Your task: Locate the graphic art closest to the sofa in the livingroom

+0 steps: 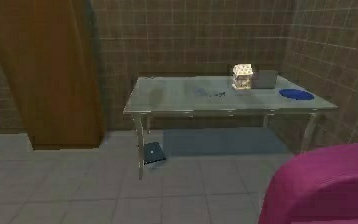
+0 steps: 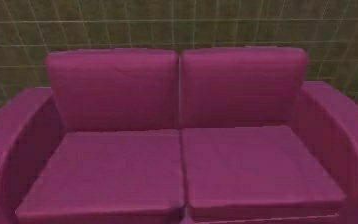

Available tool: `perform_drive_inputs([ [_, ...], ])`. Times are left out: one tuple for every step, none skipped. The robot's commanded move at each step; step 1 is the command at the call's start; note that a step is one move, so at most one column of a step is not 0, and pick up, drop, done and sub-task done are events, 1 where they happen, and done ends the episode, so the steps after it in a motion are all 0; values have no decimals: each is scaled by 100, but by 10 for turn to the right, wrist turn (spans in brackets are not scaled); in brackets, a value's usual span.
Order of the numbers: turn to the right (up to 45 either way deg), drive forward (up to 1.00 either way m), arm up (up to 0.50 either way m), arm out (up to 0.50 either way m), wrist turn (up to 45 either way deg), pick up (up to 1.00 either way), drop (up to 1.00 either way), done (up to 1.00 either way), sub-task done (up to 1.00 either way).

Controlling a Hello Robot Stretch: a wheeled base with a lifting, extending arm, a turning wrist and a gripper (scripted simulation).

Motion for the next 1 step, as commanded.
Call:
perform_drive_inputs([
  [-390,0,0,0,0,0,0,0,0],
])
